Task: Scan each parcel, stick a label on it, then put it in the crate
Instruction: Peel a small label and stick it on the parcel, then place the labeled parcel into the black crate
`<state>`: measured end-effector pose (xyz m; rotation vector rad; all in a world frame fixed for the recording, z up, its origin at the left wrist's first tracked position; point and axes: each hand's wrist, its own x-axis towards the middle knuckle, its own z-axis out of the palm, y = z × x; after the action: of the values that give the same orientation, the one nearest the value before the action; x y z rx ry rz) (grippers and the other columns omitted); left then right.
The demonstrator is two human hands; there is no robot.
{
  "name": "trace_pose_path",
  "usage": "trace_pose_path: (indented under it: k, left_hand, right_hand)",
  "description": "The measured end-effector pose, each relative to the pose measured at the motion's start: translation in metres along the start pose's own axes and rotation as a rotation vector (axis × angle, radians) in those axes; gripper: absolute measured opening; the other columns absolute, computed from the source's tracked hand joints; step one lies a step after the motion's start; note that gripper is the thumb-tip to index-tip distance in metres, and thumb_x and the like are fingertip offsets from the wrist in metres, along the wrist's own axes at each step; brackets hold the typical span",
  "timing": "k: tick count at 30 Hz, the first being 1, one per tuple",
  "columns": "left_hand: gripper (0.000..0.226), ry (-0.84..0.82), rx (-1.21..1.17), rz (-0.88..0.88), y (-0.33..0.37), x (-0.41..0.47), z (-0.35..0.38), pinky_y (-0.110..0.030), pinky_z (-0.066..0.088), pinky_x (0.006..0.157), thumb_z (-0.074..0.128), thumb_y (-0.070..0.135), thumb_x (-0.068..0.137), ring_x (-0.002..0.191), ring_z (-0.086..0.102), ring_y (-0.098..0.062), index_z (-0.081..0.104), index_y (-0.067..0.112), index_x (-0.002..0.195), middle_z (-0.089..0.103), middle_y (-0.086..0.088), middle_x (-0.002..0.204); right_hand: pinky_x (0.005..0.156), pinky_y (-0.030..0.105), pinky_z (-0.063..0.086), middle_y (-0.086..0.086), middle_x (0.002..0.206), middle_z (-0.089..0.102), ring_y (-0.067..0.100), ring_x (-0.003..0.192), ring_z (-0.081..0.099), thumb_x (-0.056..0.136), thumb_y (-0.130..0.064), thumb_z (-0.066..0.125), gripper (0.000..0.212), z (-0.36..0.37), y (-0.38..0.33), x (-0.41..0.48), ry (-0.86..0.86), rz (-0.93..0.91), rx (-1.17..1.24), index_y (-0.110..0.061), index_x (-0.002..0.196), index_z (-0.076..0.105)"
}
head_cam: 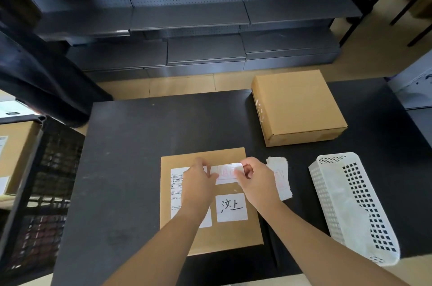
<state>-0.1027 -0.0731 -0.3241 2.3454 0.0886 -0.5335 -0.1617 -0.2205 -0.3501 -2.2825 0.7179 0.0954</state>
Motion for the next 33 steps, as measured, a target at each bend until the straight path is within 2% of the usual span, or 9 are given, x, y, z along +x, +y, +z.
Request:
trace_pose_path:
  k: [5,8,11,18,22,25,28,31,33]
  left_hand:
    - [0.025,0.093,0.224,0.159,-0.008,0.005,0.001,-0.039,0.051,0.086,0.073,0.029,0.090,0.097,0.052,-0.019,0.055,0.026,0.106,0.047,0.009,0.106]
    - [0.011,0.076,0.323,0.340,-0.016,0.007,0.003,-0.036,0.047,0.087,0.067,0.021,0.095,0.099,0.052,-0.019,0.069,0.023,0.105,0.053,0.007,0.103]
    - [0.019,0.078,0.414,0.409,-0.021,0.009,0.005,-0.034,0.041,0.084,0.060,0.022,0.099,0.098,0.050,-0.019,0.077,0.025,0.107,0.054,0.005,0.099]
    - [0.026,0.073,0.564,0.360,-0.029,0.005,-0.007,-0.033,0.034,0.087,0.050,0.033,0.103,0.111,0.050,-0.020,0.070,0.033,0.120,0.057,0.006,0.117]
    - [0.044,0.085,0.400,0.235,-0.037,0.000,-0.024,-0.039,0.033,0.108,0.056,0.045,0.099,0.128,0.044,-0.019,0.053,0.031,0.141,0.050,0.006,0.140]
    - [0.058,0.180,0.206,0.055,-0.063,-0.009,-0.048,-0.049,0.041,0.104,0.064,0.045,0.093,0.128,0.047,-0.027,0.045,0.026,0.143,0.051,-0.001,0.141]
    - [0.075,0.089,-0.094,-0.155,-0.093,-0.023,-0.059,-0.051,0.038,0.113,0.067,0.040,0.093,0.141,0.039,-0.027,0.029,0.023,0.155,0.038,-0.003,0.156]
    - [0.074,-0.019,-0.269,-0.235,-0.109,-0.034,-0.056,-0.044,0.048,0.105,0.066,0.038,0.094,0.130,0.053,-0.021,0.029,0.022,0.156,0.045,0.002,0.153]
    - [0.059,-0.054,-0.311,-0.256,-0.111,-0.039,-0.053,-0.035,0.055,0.088,0.063,0.040,0.096,0.112,0.063,-0.013,0.040,0.026,0.147,0.061,0.007,0.134]
  right_hand:
    - [0.090,0.013,0.039,-0.006,0.125,0.058,0.007,0.108,0.050,0.091,-0.033,0.076,0.046,0.002,0.006,-0.003,0.145,-0.074,0.003,-0.024,0.133,0.060]
    - [0.090,0.027,0.049,-0.004,0.117,0.057,0.010,0.104,0.049,0.088,-0.022,0.079,0.036,0.002,0.011,-0.002,0.193,-0.183,-0.044,-0.025,0.122,0.067]
    - [0.084,0.027,0.039,-0.004,0.111,0.058,0.015,0.101,0.052,0.089,-0.019,0.078,0.017,0.003,0.020,0.000,0.169,-0.301,-0.151,-0.025,0.105,0.077]
    - [0.097,0.037,0.051,-0.004,0.120,0.060,0.006,0.107,0.046,0.096,-0.025,0.070,0.030,-0.008,0.030,-0.001,0.110,-0.152,-0.094,-0.024,0.125,0.073]
    - [0.105,0.027,0.045,-0.010,0.144,0.050,0.008,0.125,0.052,0.099,-0.033,0.066,0.053,-0.014,0.017,-0.017,0.004,0.053,0.092,-0.029,0.149,0.049]
    - [0.102,0.031,0.047,-0.008,0.153,0.047,0.014,0.135,0.052,0.099,-0.035,0.066,0.064,-0.011,0.016,-0.039,-0.068,0.196,0.294,-0.029,0.156,0.038]
    - [0.098,0.029,0.048,-0.007,0.151,0.051,0.014,0.133,0.053,0.100,-0.037,0.063,0.065,-0.005,0.021,-0.060,-0.143,0.285,0.353,-0.029,0.158,0.033]
    - [0.095,0.029,0.046,-0.006,0.146,0.054,0.011,0.123,0.053,0.102,-0.039,0.059,0.063,0.000,0.025,-0.068,-0.197,0.349,0.383,-0.028,0.158,0.032]
    - [0.091,0.028,0.046,-0.009,0.139,0.056,0.010,0.118,0.052,0.103,-0.043,0.056,0.060,0.003,0.027,-0.069,-0.224,0.382,0.403,-0.029,0.157,0.033]
